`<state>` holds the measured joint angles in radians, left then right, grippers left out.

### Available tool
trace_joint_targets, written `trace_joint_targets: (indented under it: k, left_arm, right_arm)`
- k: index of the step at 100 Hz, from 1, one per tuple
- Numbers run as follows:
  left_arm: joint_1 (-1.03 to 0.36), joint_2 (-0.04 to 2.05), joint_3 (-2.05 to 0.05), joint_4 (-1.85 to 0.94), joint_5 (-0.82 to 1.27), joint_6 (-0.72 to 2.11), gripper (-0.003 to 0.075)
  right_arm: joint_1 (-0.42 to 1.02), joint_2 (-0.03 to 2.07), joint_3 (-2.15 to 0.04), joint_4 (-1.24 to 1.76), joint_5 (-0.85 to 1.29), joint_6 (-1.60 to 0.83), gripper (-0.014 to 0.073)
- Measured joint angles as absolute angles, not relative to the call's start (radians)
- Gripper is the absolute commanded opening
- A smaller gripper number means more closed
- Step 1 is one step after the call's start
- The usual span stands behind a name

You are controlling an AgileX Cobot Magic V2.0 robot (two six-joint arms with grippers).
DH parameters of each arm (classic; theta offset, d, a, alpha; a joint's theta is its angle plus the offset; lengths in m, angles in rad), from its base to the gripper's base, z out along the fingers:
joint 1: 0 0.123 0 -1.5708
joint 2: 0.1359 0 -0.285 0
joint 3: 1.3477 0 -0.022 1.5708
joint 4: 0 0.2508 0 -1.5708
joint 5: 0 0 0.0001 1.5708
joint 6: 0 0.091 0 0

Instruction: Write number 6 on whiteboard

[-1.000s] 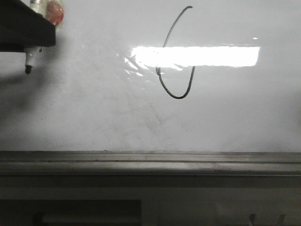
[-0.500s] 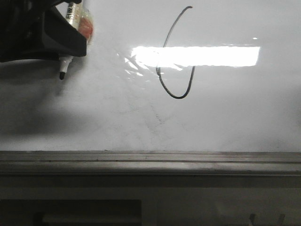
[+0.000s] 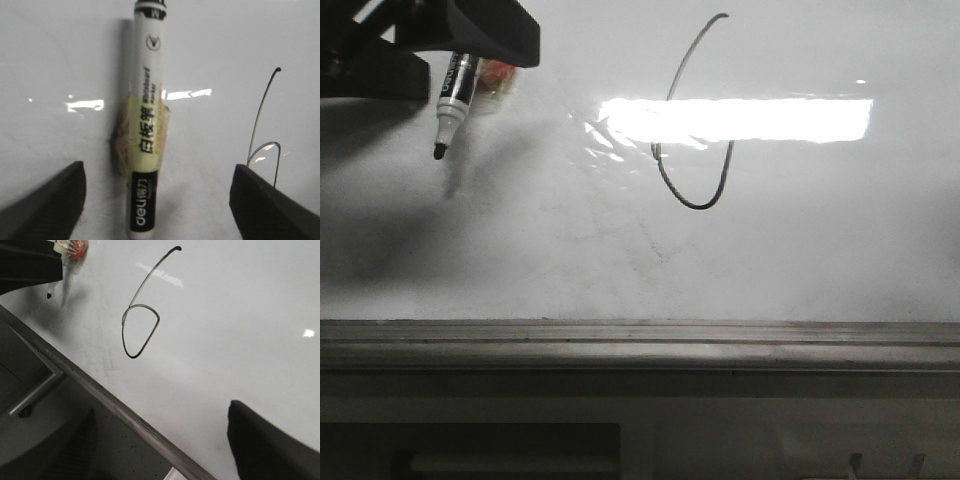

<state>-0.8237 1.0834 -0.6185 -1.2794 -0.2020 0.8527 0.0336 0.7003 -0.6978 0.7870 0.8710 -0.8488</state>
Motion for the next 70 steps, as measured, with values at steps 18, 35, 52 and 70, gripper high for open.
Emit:
trace_joint_targets:
  k: [18,35,52,70]
  left_arm:
    - [-0.824,0.952,-0.61,-1.277,-0.209,1.001,0.0566]
    - [-0.824,0.816,-0.608,-1.277,-0.211,1.155,0.0511]
    - [-0.824,0.703,-0.567,-1.275,-0.192,1.209,0.0099]
    - [-0.824,0.563,-0.467,-1.272,-0.139,1.217,-0.002]
  right_arm:
    - [0.034,0.7,-0.698,0.846,0.838,-0.847,0.0487]
    - [0.034,0.7,-0.698,0.972,0.722,-0.847,0.0389]
    - [0.034,0.675,-0.691,1.014,0.628,-0.875,-0.0048]
    - [0.034,0.534,-0.588,1.031,0.587,-0.973,-0.0054]
